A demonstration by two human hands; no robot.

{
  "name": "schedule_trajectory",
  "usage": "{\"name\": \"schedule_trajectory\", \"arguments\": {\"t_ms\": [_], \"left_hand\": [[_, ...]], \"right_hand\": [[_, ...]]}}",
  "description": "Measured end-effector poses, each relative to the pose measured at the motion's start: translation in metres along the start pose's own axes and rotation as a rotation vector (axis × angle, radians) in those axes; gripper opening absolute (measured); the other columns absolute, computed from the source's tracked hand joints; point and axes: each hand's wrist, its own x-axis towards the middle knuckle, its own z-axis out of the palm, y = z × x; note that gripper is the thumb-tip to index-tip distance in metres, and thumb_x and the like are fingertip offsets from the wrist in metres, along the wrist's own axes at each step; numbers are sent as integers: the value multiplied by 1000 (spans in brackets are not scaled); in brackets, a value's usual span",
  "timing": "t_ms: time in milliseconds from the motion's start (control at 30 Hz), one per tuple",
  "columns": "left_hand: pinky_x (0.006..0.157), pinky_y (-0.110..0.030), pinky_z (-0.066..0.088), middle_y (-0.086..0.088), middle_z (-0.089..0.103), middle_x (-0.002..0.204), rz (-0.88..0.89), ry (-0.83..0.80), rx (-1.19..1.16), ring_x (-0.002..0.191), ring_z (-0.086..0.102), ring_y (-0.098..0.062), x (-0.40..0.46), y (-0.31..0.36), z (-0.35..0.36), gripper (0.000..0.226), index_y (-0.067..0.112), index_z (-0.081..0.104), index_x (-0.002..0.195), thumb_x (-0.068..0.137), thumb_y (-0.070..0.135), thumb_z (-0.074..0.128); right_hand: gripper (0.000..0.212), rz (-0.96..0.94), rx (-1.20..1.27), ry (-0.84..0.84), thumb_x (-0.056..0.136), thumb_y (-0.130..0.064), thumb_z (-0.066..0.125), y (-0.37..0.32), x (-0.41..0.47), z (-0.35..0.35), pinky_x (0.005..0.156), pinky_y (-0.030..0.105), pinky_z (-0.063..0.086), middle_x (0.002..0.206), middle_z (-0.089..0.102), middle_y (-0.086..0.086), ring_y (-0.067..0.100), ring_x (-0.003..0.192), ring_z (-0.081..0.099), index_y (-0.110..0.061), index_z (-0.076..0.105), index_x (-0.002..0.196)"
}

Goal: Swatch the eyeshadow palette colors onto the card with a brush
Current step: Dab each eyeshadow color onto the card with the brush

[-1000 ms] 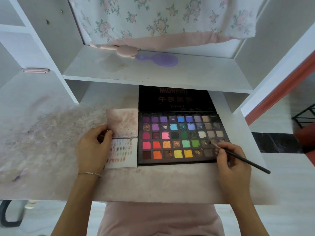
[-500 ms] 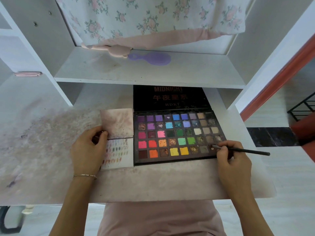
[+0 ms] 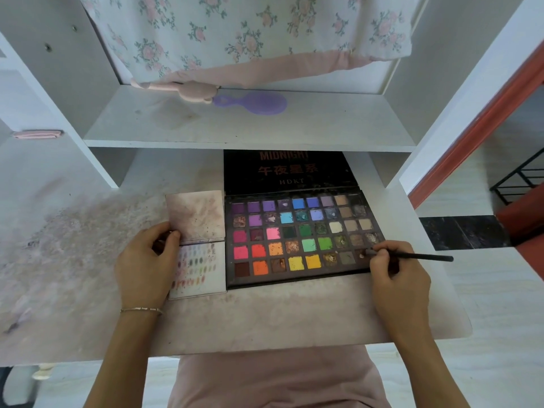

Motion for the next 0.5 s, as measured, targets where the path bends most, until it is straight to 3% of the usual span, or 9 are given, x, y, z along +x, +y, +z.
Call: {"name": "schedule_trajectory", "arguments": {"t_ms": [67,133,233,367,500], "left_hand": [[71,-29,36,-11,68,92,5,3,4,76,50,-16,0,0,0,17,11,69,99,84,13,60],[71,-29,36,-11,67,92,6,2,5,76,50,-16,0,0,-1,17,11,69,99,84,13,60],[72,-29,37,-12,67,93,1,-8,12,78,55,-22,0,0,0,18,11,69,100,84,13,60],[73,-29,37,-12,68,93,0,-4,1,79,55,-22,-1,1,0,18,10,69,99,84,12,59],[70,-28,36,-9,67,90,8,1,-9,75,51,-14,-1,1,0,18,11,69,100,84,13,60]], "right_hand": [[10,-14,1,-20,83,-15,47,-2,0,0,54,-4,35,65,54,-15,-4,62,56,-23,50,78],[24,-19,-7,-57,87,-8,49,-1,0,0,54,-3,35,65,54,-14,-15,67,53,-29,48,75],[36,-4,-16,-41,86,-1,50,0,0,-1,56,-3,36,67,54,-15,-17,69,52,-34,44,73],[17,-14,29,4,82,-14,45,-4,-1,-1,57,-4,36,68,54,-18,-19,70,52,-29,47,77],[12,-26,72,0,78,-17,43,-7,-2,0,58,-4,36,70,54,-18,-19,73,52,-28,48,78]]}}
